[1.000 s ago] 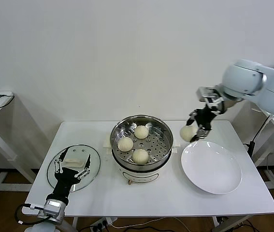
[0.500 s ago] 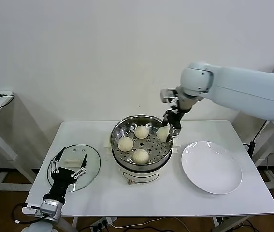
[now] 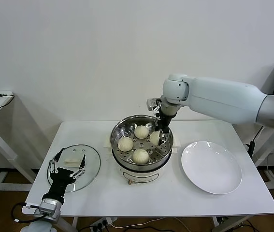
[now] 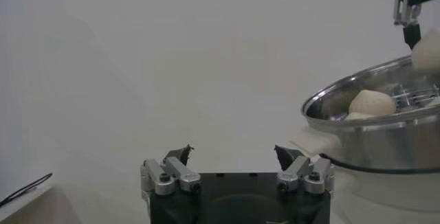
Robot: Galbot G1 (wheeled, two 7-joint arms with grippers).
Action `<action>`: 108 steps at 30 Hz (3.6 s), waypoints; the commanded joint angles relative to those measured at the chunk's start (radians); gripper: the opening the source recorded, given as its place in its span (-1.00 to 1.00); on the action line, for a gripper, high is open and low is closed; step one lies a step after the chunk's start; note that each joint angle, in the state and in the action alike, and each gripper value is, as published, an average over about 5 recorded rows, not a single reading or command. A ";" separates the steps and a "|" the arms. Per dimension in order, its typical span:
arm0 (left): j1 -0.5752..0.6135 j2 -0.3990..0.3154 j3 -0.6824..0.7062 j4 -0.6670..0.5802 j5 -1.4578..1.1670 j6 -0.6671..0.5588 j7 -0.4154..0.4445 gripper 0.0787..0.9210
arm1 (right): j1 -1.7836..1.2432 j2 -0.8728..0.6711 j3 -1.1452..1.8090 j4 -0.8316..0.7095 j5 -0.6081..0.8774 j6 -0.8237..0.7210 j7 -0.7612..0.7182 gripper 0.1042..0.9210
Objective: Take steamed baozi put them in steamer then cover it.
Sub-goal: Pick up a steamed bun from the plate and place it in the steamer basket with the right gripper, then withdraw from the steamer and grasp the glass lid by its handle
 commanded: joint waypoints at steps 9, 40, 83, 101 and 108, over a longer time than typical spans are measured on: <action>-0.001 -0.003 -0.004 0.004 0.000 -0.001 0.001 0.77 | -0.108 0.039 0.035 -0.064 -0.067 0.000 -0.002 0.34; 0.003 -0.017 0.016 -0.043 -0.011 0.050 -0.008 0.77 | -0.234 -0.543 0.634 0.196 0.034 0.076 0.088 0.76; -0.046 -0.027 0.020 0.165 0.318 -0.215 -0.092 0.77 | -2.178 0.161 2.014 0.781 0.021 0.817 1.207 0.76; -0.153 0.020 -0.115 0.601 1.301 -0.440 -0.464 0.77 | -2.156 0.187 1.963 0.733 0.011 0.806 1.198 0.76; -0.205 0.027 -0.127 0.635 1.317 -0.422 -0.481 0.77 | -2.157 0.196 1.963 0.731 0.011 0.806 1.192 0.76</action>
